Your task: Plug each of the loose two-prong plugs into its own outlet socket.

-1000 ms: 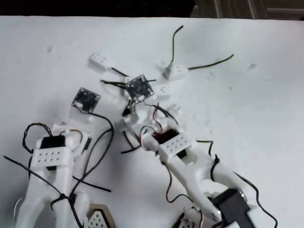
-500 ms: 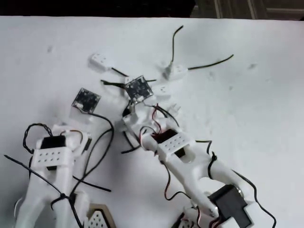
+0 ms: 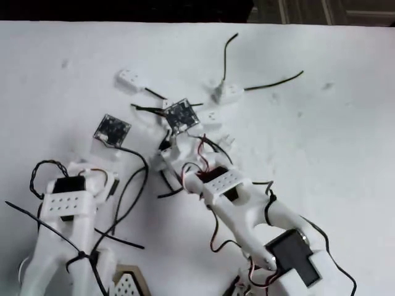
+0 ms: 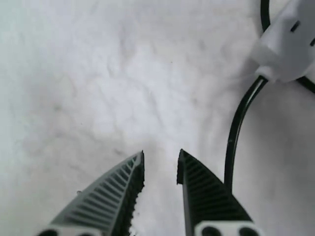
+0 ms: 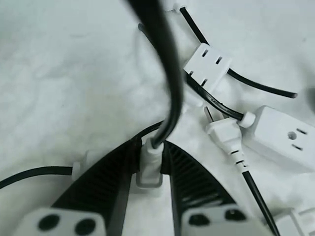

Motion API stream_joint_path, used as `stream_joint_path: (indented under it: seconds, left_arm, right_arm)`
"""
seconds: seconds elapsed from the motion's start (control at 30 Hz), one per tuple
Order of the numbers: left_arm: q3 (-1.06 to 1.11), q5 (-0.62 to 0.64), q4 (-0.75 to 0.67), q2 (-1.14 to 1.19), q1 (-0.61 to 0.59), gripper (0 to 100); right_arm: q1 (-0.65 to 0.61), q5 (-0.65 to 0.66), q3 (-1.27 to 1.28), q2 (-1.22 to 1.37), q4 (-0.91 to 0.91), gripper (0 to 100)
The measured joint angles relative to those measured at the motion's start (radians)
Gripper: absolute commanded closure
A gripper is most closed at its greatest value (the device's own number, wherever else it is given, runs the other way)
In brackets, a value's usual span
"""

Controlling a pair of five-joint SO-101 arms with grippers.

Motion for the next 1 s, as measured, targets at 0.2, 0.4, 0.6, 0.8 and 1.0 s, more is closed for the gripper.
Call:
stream_joint_path:
  seconds: [0.2, 0.4, 0.6, 0.8, 1.0]
  left_arm:
    - [0.0, 0.0, 0.0, 0.0, 0.0, 88]
    - [0.0, 0.0, 0.0, 0.0, 0.0, 88]
    - [0.0, 0.0, 0.0, 0.0, 0.0, 88]
    - [0.0, 0.0, 0.0, 0.0, 0.0, 88]
    - [0.0, 0.0, 0.0, 0.0, 0.0, 88]
  right_arm:
    - [0.0, 0.0, 0.0, 0.011, -0.006, 98.1]
    - [0.0, -0.012, 0.005, 0.011, -0.008, 98.1]
    - [0.002, -0.089, 0.018, 0.011, -0.005, 98.1]
    - [0.002, -0.161, 0.015, 0.008, 0.052, 98.1]
    - [-0.038, -0.167, 0.015, 0.008, 0.066, 98.2]
